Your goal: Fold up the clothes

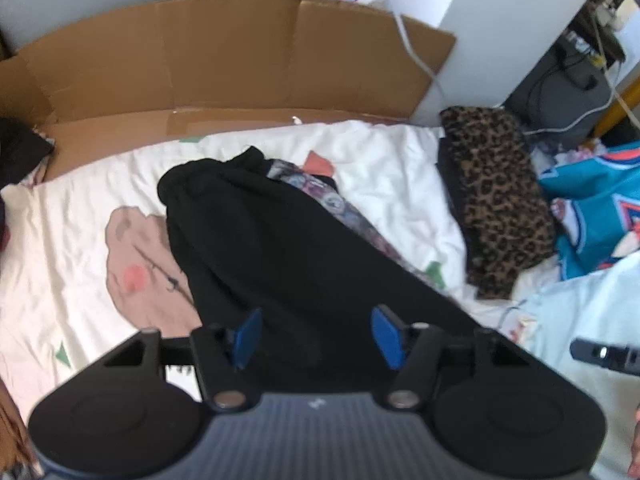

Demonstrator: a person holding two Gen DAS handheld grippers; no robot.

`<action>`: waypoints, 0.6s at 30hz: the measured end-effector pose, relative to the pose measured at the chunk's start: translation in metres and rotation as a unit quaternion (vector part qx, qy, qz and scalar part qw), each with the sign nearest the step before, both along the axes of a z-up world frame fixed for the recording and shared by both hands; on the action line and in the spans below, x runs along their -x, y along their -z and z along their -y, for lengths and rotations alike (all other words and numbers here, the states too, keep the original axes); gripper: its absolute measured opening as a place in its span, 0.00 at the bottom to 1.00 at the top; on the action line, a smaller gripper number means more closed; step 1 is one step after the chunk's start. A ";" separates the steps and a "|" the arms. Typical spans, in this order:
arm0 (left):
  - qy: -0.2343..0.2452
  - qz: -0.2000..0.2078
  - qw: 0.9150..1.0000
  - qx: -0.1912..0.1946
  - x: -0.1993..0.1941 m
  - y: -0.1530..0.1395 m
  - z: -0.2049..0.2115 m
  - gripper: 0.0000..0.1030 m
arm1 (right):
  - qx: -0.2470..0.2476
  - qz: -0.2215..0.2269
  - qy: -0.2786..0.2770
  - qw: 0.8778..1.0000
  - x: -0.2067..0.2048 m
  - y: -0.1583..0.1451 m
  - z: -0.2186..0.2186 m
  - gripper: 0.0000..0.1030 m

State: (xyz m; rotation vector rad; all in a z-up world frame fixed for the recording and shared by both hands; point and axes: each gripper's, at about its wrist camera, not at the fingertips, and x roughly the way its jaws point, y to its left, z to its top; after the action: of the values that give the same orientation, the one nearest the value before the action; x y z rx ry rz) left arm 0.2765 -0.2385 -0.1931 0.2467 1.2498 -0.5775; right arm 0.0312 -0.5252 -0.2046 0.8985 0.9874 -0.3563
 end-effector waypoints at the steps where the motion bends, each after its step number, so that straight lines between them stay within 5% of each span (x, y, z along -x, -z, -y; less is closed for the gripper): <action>1: 0.002 0.005 1.000 0.001 -0.005 0.004 0.002 0.61 | 0.003 -0.001 -0.006 1.000 -0.002 0.009 -0.001 0.50; 4: -0.026 0.010 0.999 0.030 -0.020 0.017 -0.002 0.60 | 0.003 0.008 -0.014 1.000 -0.007 0.032 -0.003 0.50; 7: -0.056 -0.014 0.996 0.061 -0.030 0.031 -0.008 0.41 | 0.016 0.025 -0.035 0.999 -0.013 0.047 -0.008 0.50; 13: -0.059 -0.001 0.994 0.094 -0.039 0.040 0.002 0.41 | 0.050 0.081 -0.079 0.992 -0.024 0.062 -0.024 0.49; 18: -0.070 -0.010 0.995 0.065 -0.077 0.054 0.026 0.41 | 0.103 0.123 -0.074 0.984 -0.028 0.079 -0.037 0.42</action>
State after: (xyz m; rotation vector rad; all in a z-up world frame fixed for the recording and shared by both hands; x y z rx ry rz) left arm 0.3535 -0.2648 -0.2471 0.0442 1.2320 -0.5387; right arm 0.0596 -0.4885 -0.2832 0.6600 0.7683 -0.2111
